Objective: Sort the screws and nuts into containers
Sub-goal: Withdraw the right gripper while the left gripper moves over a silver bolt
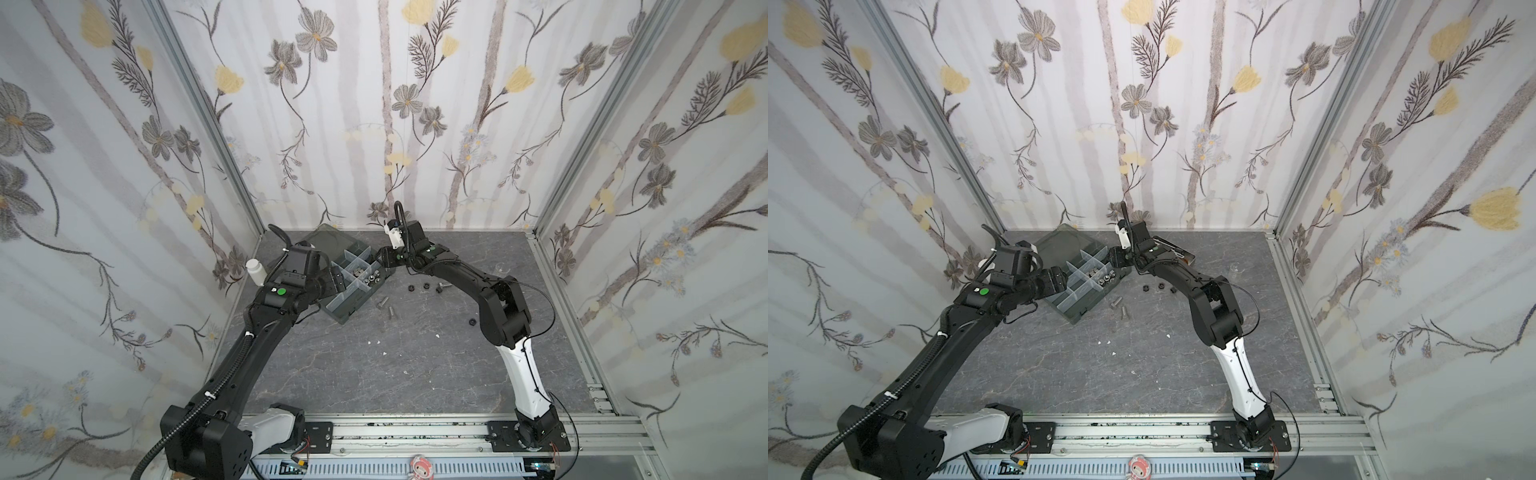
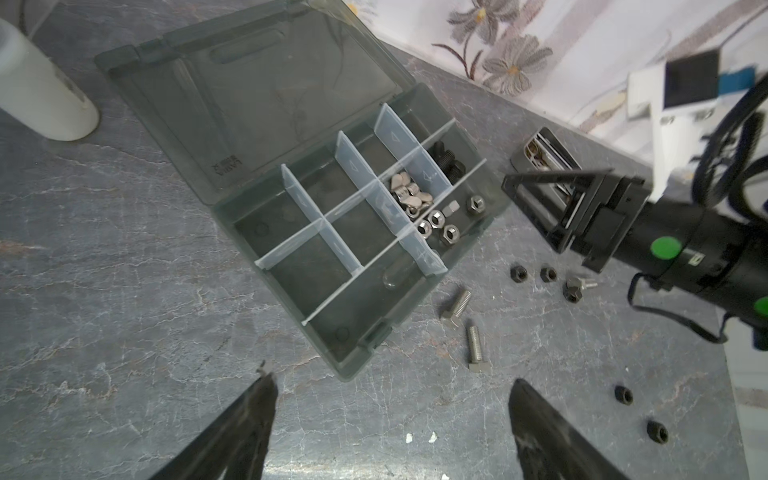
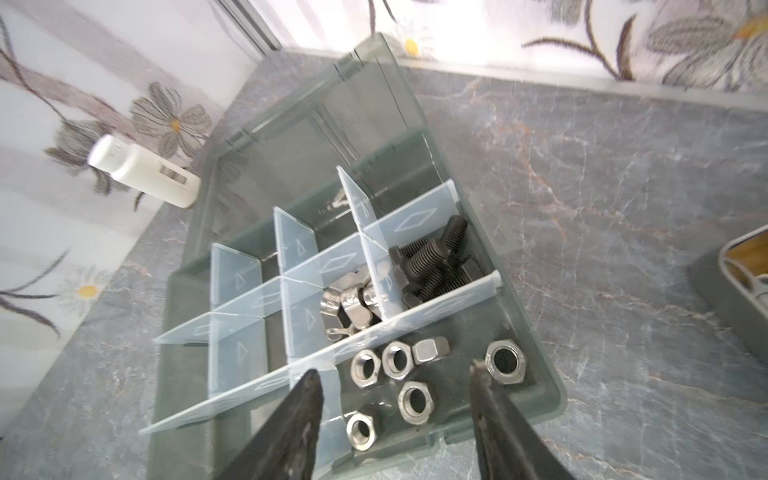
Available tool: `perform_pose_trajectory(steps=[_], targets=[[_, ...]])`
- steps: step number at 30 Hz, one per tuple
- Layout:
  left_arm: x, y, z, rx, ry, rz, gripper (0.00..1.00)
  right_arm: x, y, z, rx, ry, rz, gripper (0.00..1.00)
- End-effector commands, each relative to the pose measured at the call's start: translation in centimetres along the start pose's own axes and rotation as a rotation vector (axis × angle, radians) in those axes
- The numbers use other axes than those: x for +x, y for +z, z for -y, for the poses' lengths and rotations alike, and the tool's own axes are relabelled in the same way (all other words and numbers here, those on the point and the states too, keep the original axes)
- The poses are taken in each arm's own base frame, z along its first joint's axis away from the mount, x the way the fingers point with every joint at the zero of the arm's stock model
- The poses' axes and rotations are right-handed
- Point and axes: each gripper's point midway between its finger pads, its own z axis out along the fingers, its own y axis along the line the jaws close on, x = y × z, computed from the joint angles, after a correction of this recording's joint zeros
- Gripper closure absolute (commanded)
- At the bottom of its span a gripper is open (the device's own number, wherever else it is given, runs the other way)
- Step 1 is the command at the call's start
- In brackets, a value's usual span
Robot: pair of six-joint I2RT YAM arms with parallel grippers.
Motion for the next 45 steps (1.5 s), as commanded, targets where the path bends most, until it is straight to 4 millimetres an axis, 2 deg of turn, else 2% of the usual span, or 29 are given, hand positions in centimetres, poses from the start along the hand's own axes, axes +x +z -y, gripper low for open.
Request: perform_pose_trajectory(steps=[1,7,10,18,20,21,23,25,31,38,42,45], targets=[[1.1,0.8,0.1,-0.074,0.076,-0.043,0.21,-1.0,-2.4,0.2,-0.004,0.018,0.036,0.42],[2.9,2.7,1.2,-0.082,0.138,-0.131,0.39,-0.1,-8.3,3.0,0.005,0.115,0.120,0.41],[3.3,3.5,2.0,-0.082,0.160,-0.153,0.44,1.0,-10.7,4.2,-0.012,0.170,0.153,0.42],[6.1,7.0,4.0,-0.098,0.243,-0.253,0.53,3.7,-14.5,5.2,0.007,0.200,0.175,0.42],[7.4,8.3,4.0,-0.115,0.266,-0.297,0.57,4.4,-15.2,5.2,0.006,0.203,0.177,0.41],[6.8,8.6,4.9,-0.106,0.274,-0.289,0.59,4.6,-15.6,5.1,0.003,0.204,0.179,0.41],[7.3,9.6,5.3,-0.116,0.293,-0.309,0.60,5.4,-15.9,5.3,0.007,0.207,0.174,0.41],[7.8,10.6,5.9,-0.120,0.312,-0.325,0.60,5.6,-17.0,4.9,0.002,0.200,0.189,0.41],[9.1,13.4,6.9,-0.147,0.364,-0.372,0.57,6.7,-18.2,5.2,0.003,0.207,0.195,0.41],[9.0,16.0,7.0,-0.196,0.410,-0.400,0.43,6.5,-18.7,4.9,-0.007,0.196,0.211,0.40],[8.8,17.1,6.9,-0.211,0.420,-0.406,0.43,6.7,-18.7,5.1,-0.004,0.196,0.212,0.40],[8.8,18.0,6.9,-0.205,0.408,-0.418,0.47,6.7,-18.8,5.0,-0.006,0.195,0.214,0.40]])
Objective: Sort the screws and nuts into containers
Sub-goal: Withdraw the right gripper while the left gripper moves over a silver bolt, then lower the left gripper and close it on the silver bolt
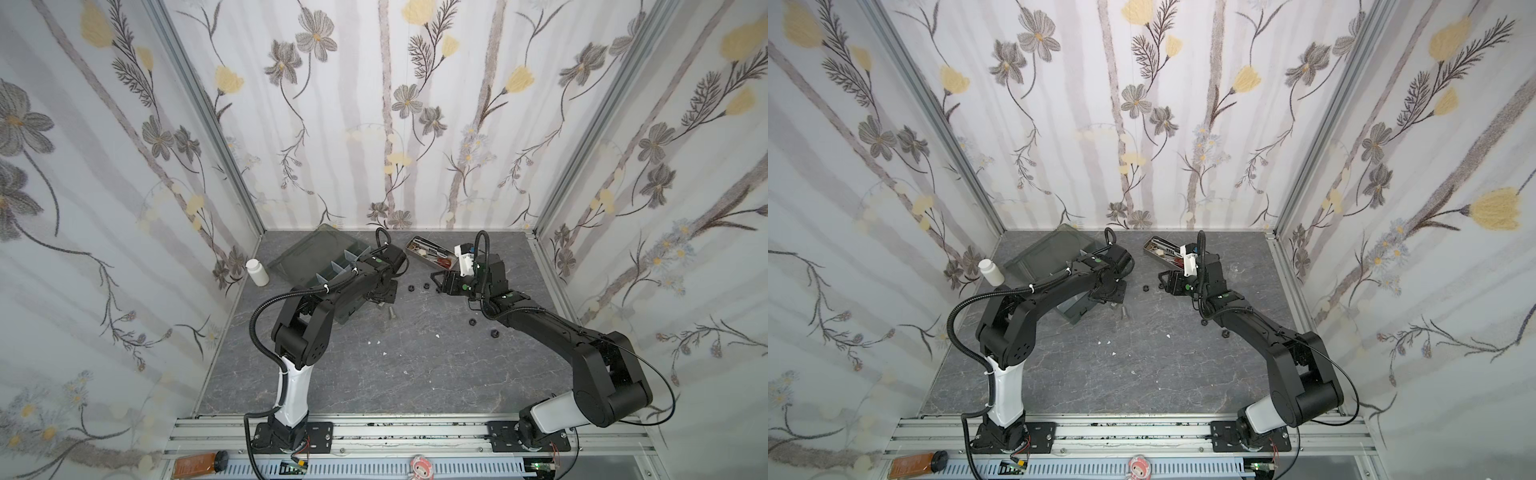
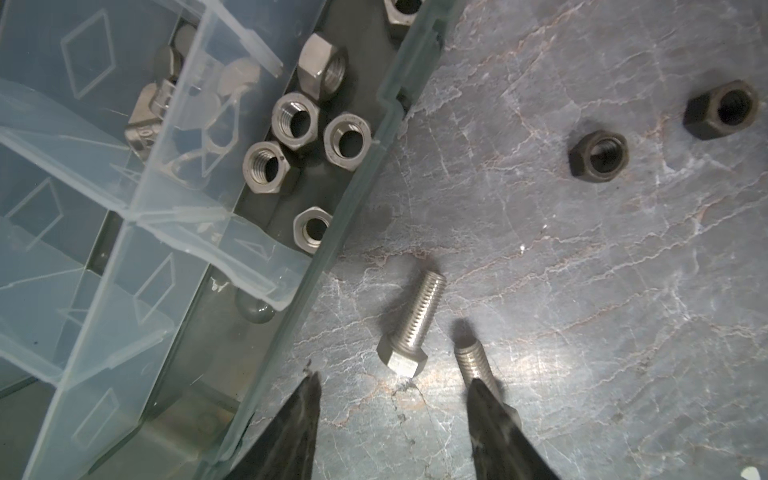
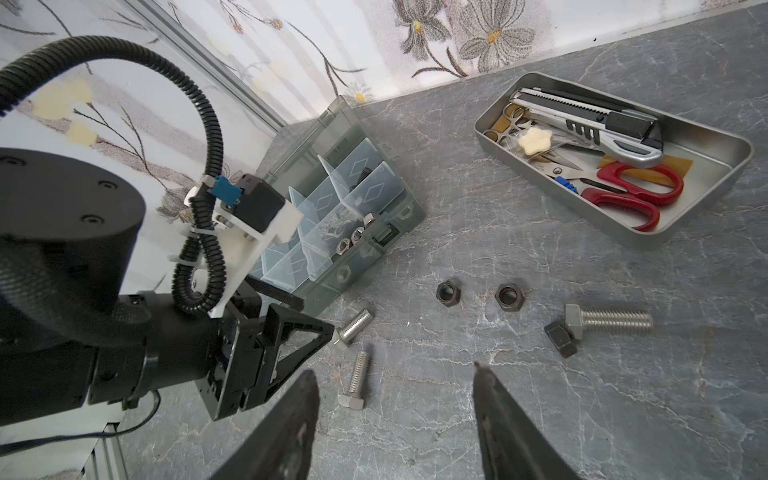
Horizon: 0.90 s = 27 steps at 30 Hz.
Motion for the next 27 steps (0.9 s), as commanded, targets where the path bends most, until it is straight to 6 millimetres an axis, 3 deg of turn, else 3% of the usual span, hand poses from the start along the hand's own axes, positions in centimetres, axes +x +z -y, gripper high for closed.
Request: perform_pose_trajectory(steps=[1,14,27], targets=[[-0.3,0.6,-0.4,-0.011,0.002,-0.015,0.48,-1.0,-0.3,-0.7,-0.028,-0.017,0.038,0.40],[0.3,3.2,0.4,0.001,0.035,-0.073,0.50,-0.9,-0.2,-0.2,-0.019,-0.014,0.038,0.40],[0.6,4.7,0.8,0.017,0.035,-0.105,0.65,-0.7,0.0,0.0,-0.018,-0.010,0.032,0.39]])
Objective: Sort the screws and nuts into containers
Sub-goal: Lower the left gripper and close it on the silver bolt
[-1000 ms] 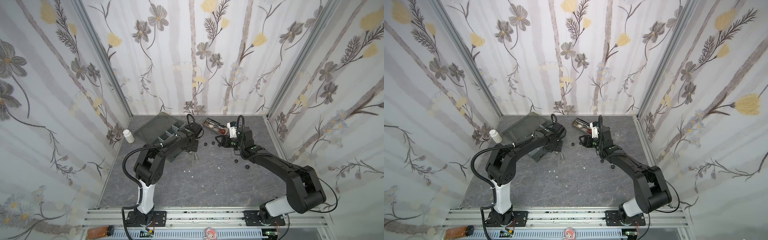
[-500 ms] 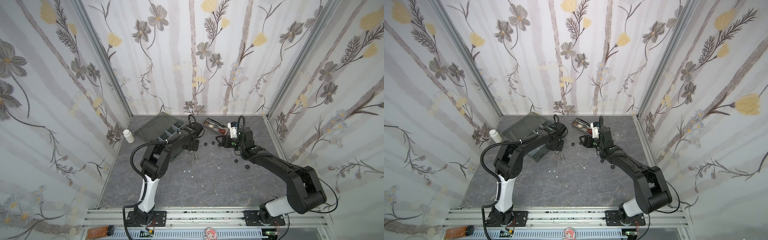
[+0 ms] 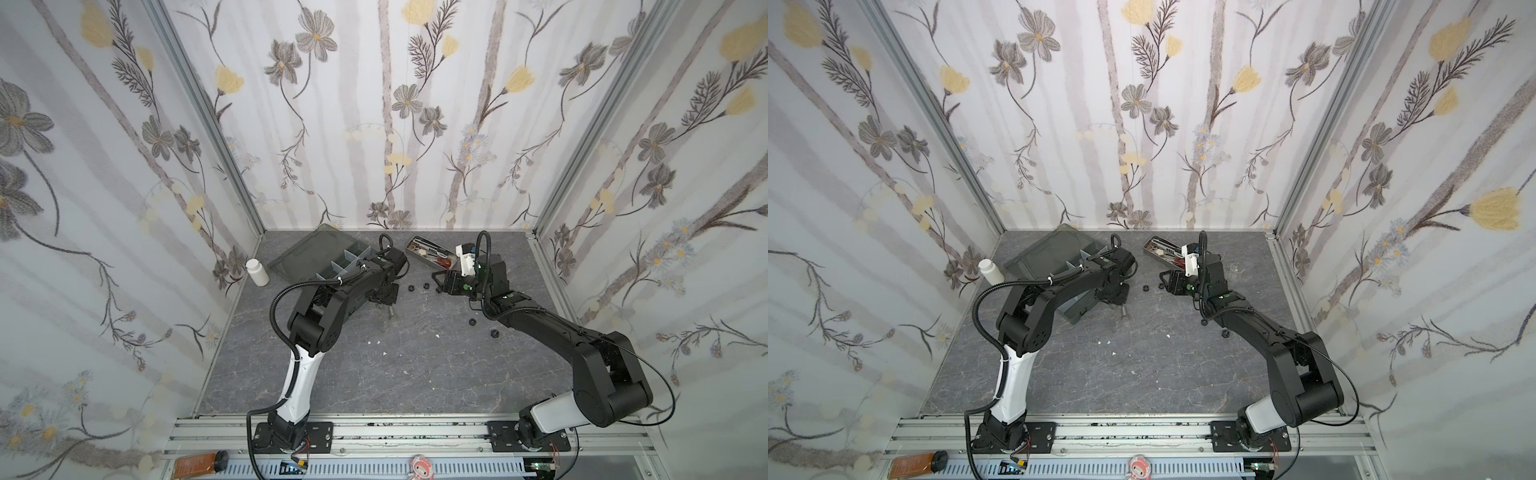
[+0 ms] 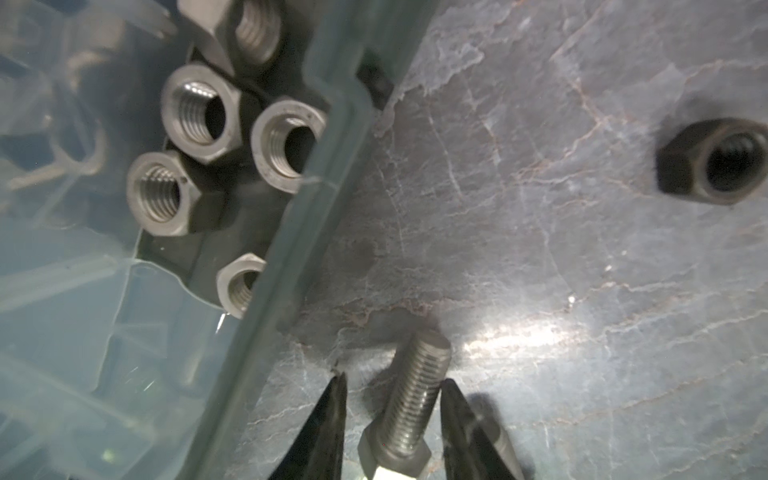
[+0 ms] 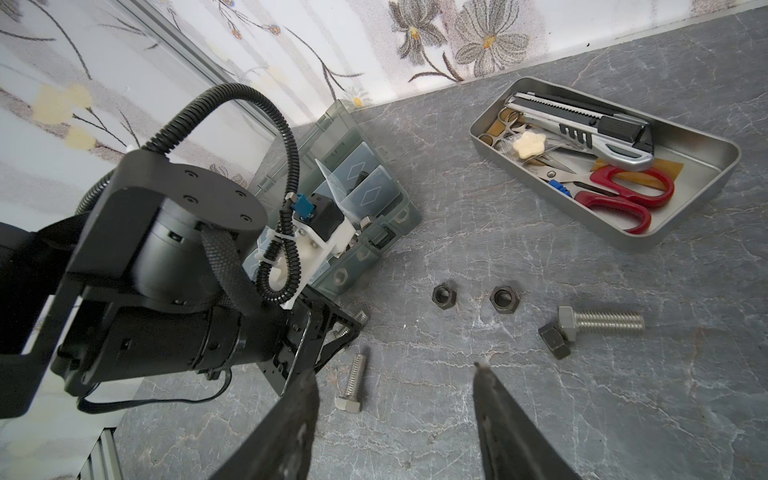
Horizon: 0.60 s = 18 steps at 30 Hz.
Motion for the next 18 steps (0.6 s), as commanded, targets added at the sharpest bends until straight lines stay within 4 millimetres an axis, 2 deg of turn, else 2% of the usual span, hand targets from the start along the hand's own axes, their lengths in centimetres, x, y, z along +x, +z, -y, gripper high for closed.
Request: perform_pose_trajectory(steps=[1,12,18], targets=[[-0.1,0.2,0.3,0.013,0.004,-0.007,0.66,-0.5,0.0,-0.3,-0.021,-0.010,0.022,0.39],[0.0,0.5,0.6,0.026,-0.004,-0.017,0.83,-0.6,0.1,-0.4,-0.024,-0.009,0.021,0.39],[-1.2,-1.1,0.3,0.019,-0.029,0.028,0.89,-0.6,0.0,-0.4,-0.024,-0.010,0.019,0.39]])
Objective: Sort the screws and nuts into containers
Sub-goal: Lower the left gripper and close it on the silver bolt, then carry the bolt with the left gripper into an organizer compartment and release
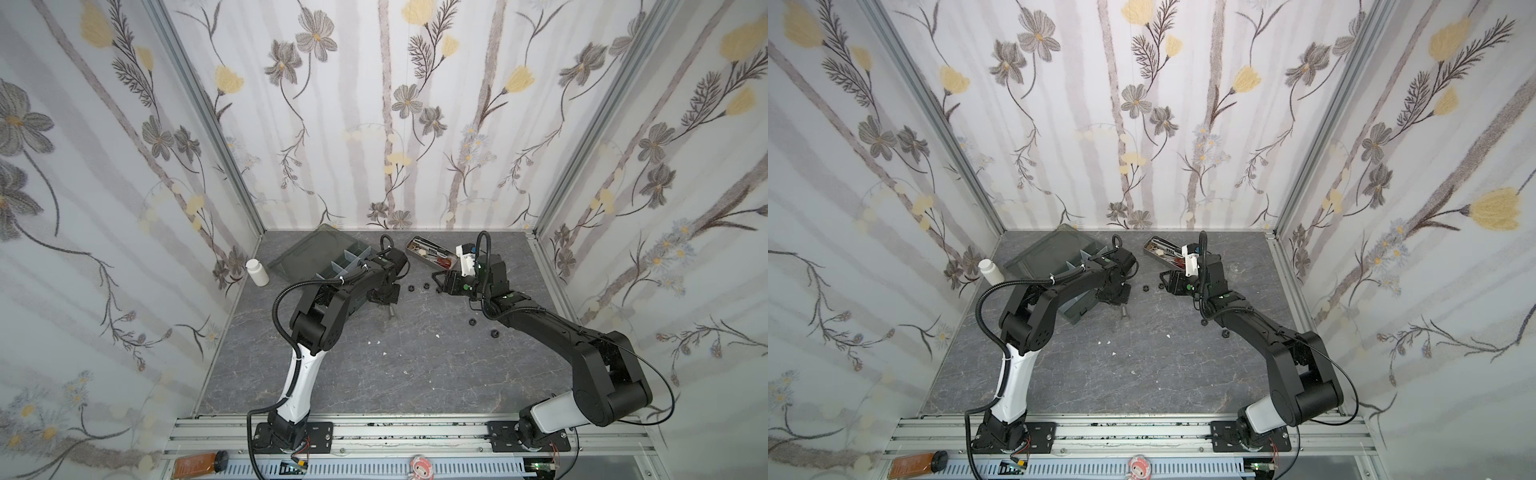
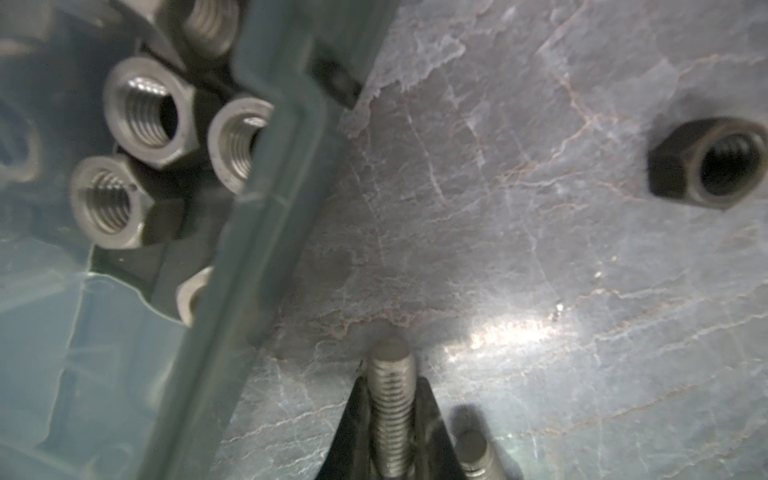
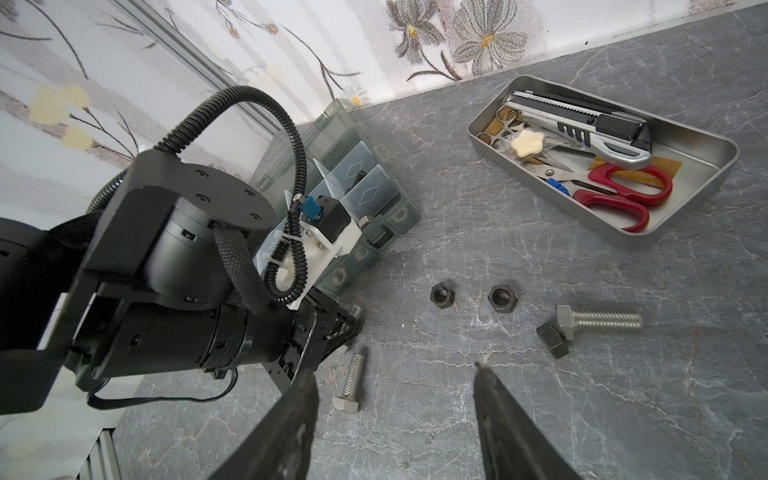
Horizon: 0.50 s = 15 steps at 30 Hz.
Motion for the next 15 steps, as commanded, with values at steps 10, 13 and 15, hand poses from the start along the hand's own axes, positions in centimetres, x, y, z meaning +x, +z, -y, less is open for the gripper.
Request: perform_pose_trajectory(steps=[10,13,15], targets=[[-3.1,-8.1,-1.3,0.055,-0.108,0.163,0.91,-0.5,0.0,-0.7,-0.033,-0.009,0.014,0.39],[-3.4,-10.1,-2.8,0.055,-0.135,0.196,0.91,-0.2,0.3,-1.1,-0.041,-0.013,0.005,0.38],[-3.6,-11.0,-4.5,0.043,-0.161,0.214,0.91,0.0,0.5,-1.3,-0.042,-0.018,-0.002,0.38]])
